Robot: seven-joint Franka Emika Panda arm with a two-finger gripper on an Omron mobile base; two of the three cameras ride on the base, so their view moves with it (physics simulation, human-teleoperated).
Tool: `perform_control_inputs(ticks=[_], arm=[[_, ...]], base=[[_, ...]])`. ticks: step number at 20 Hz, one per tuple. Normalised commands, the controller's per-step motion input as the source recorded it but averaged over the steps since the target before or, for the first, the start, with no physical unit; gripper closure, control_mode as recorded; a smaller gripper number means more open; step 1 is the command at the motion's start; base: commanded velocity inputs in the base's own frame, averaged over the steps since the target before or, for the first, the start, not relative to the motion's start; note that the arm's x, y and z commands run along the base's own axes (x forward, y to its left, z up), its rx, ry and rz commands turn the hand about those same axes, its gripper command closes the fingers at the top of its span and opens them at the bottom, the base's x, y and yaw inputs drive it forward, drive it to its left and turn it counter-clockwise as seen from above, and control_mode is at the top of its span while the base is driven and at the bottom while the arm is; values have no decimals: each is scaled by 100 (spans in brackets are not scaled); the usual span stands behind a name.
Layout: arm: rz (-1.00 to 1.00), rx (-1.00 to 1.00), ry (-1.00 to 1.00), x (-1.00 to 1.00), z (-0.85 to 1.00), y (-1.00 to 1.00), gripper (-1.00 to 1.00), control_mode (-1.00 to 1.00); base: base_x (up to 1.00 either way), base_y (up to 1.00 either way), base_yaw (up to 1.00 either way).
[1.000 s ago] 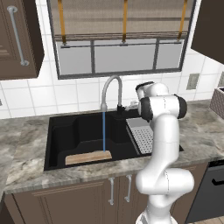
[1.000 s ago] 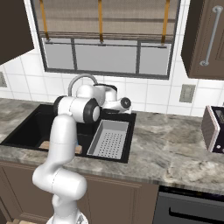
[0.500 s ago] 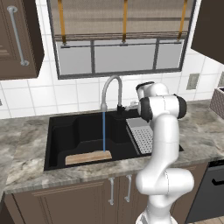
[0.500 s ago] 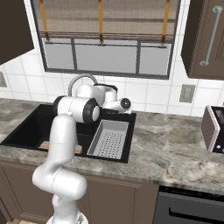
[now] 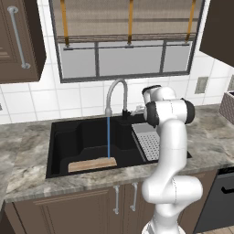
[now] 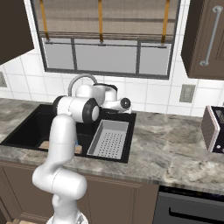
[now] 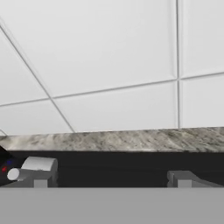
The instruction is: Turn on the sink faucet with hot water and rinse the cutting board for ten seconds, then turn off the faucet. Push the cutting board to reach the water if necessary.
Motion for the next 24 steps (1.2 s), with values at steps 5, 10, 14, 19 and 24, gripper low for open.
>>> perform_control_inputs(ticks=[5, 10, 14, 19, 24], arm=[[0, 0, 0, 2, 0, 0, -100, -100], [0, 0, 0, 0, 0, 0, -100, -100], [0, 0, 0, 0, 0, 0, -100, -100], [0, 0, 0, 5, 0, -3, -100, -100], [0, 0, 0, 7, 0, 0, -100, -100]], base=[[0, 0, 0], [0, 0, 0], [0, 0, 0], [0, 0, 0], [0, 0, 0]])
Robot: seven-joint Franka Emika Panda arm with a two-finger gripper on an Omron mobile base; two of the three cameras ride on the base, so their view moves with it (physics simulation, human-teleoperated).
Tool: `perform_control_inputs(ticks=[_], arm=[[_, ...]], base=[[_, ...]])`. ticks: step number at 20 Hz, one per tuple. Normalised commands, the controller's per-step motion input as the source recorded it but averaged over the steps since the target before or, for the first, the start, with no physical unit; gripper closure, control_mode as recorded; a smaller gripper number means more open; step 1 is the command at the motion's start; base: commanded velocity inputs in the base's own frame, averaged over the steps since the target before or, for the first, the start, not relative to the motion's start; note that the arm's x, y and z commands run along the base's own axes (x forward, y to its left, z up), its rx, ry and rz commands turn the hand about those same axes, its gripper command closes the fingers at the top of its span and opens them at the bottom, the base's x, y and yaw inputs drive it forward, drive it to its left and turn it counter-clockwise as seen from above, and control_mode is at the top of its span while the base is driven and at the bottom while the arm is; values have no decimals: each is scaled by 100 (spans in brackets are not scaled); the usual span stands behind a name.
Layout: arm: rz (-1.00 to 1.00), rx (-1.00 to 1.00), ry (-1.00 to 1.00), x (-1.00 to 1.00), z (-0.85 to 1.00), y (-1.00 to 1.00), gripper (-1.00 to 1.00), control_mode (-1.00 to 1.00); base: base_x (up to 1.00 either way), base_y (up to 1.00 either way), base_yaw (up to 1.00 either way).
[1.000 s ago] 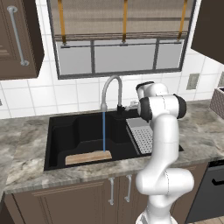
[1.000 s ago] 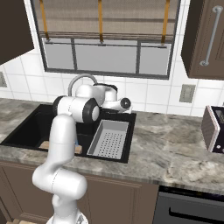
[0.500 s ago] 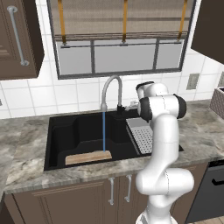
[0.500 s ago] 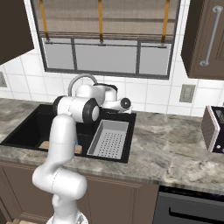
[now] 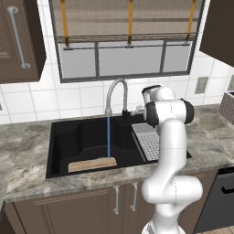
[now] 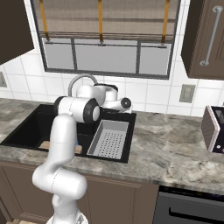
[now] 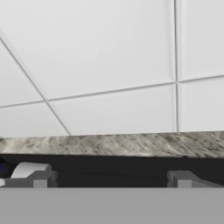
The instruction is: Turn on the sink faucet with hot water and rinse the cutting board for ten seconds, then turn off the faucet. Push the cutting board to reach the water if necessary.
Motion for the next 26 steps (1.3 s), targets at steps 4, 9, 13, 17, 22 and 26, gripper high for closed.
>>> perform_control_inputs(ticks=[4, 9, 13, 17, 22, 26], arm=[[0, 0, 0, 1, 0, 0, -100, -100], [0, 0, 0, 0, 0, 1, -100, -100], [0, 0, 0, 0, -1, 3, -100, -100], [0, 0, 0, 0, 0, 8, -100, -100], [0, 0, 0, 0, 0, 16, -100, -100], [0, 0, 0, 0, -1, 24, -100, -100]], base=[[0, 0, 0], [0, 0, 0], [0, 0, 0], [0, 0, 0], [0, 0, 0], [0, 0, 0]])
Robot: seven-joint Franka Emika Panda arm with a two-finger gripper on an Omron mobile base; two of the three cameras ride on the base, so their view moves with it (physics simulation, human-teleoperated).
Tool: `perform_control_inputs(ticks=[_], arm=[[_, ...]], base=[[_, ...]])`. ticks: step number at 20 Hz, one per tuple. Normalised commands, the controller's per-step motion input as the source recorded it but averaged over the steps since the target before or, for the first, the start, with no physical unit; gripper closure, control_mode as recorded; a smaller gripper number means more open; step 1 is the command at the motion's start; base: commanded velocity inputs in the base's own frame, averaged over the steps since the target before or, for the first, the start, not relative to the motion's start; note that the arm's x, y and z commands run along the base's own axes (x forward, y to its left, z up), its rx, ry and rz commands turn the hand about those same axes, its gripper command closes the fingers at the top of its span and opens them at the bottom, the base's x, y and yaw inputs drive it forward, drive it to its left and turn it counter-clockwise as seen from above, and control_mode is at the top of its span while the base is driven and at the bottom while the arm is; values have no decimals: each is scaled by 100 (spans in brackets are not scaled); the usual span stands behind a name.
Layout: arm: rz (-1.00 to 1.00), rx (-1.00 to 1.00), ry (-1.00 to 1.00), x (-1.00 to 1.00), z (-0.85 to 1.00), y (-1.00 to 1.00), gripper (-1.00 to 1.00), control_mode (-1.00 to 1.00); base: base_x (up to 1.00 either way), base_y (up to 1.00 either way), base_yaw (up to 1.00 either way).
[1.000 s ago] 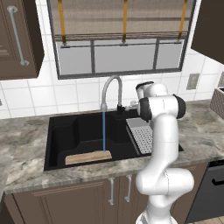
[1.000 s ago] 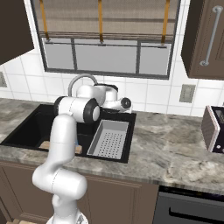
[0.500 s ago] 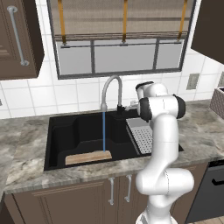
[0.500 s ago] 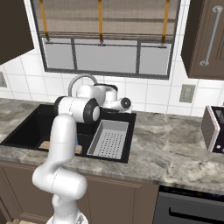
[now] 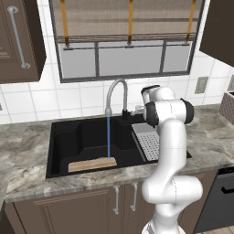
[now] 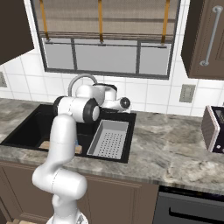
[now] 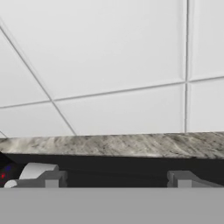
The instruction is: Turn on the sink faucet with hot water and rinse the cutting board for ten seconds, then turn off the faucet. Push the cutting board to reach the water if necessary.
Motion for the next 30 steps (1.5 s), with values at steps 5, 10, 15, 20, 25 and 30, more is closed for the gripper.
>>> perform_control_inputs(ticks=[5, 10, 15, 20, 25, 30], arm=[[0, 0, 0, 0, -1, 29, -100, -100], [0, 0, 0, 0, 0, 34, -100, -100], [0, 0, 0, 0, 0, 38, -100, -100], [0, 0, 0, 0, 0, 42, -100, -100], [0, 0, 0, 0, -2, 45, -100, -100], [0, 0, 0, 0, -5, 49, -100, -100]], base=[[0, 0, 0], [0, 0, 0], [0, 0, 0], [0, 0, 0], [0, 0, 0], [0, 0, 0]])
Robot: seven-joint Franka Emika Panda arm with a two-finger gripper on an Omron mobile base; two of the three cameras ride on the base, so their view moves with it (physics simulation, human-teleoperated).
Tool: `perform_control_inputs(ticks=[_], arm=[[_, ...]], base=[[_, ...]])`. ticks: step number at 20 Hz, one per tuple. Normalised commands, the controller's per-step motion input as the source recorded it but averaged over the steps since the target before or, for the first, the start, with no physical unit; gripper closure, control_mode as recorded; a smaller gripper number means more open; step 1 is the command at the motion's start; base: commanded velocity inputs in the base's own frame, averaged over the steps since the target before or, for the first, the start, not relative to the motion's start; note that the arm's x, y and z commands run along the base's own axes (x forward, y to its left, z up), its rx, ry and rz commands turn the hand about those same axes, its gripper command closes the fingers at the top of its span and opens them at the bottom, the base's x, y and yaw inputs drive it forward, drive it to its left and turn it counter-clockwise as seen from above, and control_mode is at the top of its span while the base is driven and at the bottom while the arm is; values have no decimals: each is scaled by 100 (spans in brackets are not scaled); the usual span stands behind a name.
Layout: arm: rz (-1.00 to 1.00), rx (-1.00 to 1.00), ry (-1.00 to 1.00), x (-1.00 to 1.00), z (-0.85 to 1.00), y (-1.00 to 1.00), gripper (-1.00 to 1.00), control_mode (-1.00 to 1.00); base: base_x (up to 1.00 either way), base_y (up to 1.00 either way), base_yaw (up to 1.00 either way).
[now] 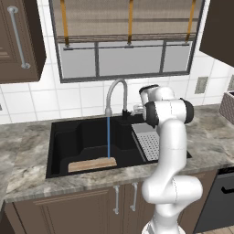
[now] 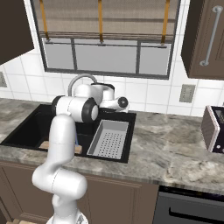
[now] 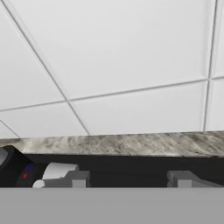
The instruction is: Turn on the sink faucet with hot water and rinse the cutting board for ten seconds, then turn off the faucet. Push the cutting board to reach the water if necessary.
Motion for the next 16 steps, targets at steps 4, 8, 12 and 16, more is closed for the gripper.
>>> perform_control_inputs(ticks=[4, 8, 12, 16], arm=[[0, -1, 0, 0, -7, 52, -100, -100], [0, -1, 0, 0, -9, 52, -100, -100], [0, -2, 0, 0, -7, 56, -100, -100], [0, -2, 0, 0, -7, 55, -100, -100]], base=[[0, 0, 0], [0, 0, 0], [0, 0, 0], [0, 0, 0]])
